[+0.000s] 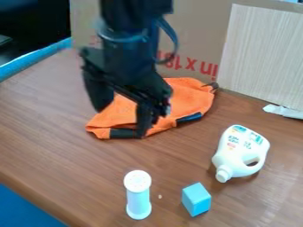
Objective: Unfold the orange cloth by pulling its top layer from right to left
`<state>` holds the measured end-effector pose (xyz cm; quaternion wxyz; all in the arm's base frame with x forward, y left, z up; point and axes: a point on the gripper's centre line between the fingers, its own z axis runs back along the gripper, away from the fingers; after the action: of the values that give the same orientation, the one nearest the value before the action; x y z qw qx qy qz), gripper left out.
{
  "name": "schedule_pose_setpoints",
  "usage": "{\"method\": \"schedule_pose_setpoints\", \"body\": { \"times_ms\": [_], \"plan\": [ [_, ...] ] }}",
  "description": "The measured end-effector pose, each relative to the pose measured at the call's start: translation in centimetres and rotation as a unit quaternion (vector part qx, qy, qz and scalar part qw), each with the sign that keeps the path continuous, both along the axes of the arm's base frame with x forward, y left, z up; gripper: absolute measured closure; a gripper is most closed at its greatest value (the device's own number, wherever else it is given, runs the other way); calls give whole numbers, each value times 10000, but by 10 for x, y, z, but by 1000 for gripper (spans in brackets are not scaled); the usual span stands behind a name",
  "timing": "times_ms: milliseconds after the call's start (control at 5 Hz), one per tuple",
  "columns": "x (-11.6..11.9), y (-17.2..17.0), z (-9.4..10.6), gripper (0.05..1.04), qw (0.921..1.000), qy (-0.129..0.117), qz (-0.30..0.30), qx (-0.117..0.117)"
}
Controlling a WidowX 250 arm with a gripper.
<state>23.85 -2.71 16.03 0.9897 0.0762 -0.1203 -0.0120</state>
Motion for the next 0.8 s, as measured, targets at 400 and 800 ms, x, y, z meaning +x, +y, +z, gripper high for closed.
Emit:
{"method": "schedule_pose_setpoints", "body": {
  "times_ms": [400,800],
  "plan": [
    [44,2,-22,83,9979,-45,65,649],
    [96,-2,-36,83,9946,-37,389,963]
  ]
}}
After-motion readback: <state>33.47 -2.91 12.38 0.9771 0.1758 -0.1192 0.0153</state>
